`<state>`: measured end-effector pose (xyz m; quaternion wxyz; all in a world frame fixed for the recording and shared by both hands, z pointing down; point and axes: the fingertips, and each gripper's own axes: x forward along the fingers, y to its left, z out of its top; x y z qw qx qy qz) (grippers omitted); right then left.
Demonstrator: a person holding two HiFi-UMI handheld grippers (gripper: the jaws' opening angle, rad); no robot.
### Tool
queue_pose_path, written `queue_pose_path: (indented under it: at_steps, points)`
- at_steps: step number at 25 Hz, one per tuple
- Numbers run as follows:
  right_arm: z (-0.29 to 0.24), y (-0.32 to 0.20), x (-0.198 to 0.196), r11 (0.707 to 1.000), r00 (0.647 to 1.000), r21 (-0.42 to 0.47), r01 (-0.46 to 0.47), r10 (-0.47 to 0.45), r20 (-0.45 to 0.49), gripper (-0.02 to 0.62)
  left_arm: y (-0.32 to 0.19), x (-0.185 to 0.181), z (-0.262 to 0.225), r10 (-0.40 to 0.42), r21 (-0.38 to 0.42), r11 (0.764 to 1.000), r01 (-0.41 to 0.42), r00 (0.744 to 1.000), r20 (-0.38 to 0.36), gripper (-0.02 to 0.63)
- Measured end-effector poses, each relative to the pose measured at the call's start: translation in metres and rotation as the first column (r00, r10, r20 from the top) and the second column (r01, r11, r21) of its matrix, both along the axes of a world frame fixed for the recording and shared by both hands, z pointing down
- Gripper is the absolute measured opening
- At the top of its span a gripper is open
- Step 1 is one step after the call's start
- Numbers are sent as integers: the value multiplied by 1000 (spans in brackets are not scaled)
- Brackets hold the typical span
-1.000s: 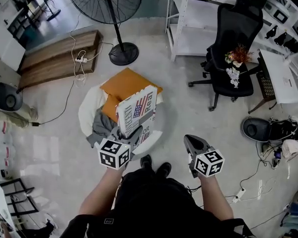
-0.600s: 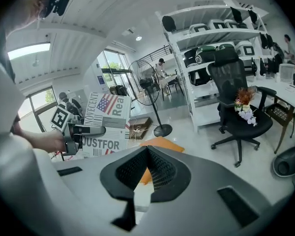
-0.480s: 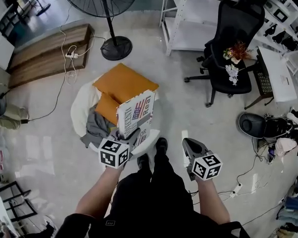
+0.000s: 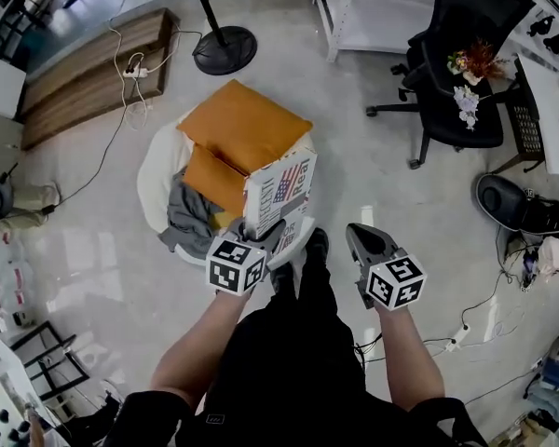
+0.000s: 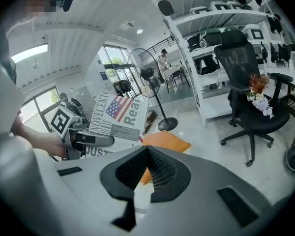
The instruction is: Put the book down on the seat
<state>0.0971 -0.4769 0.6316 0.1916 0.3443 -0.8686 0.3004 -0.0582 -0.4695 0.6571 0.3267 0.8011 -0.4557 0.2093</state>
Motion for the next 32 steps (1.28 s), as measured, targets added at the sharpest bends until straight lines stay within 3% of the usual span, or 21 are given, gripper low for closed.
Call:
queue_pose_path:
  at_steps: [9,19,25,32]
  points:
    - [58,-23,-6,997,1000,-72,20,-20,6,8,-23,20,79,24,-112,993,-23,1000,9,158]
    - [131,-52,-16,990,998,-132,55,-55,-1,8,-50,13,193,20,-236,972,-8,999,50,158]
    - [187,-66,-19,980,997,-183,73,-76,-10,8,-55,8,275,-17,-351,936,37,998,60,158]
    - [235,-76,-21,971,995,-217,95,-101,-14,8,-52,23,348,26,-435,900,-4,999,45,158]
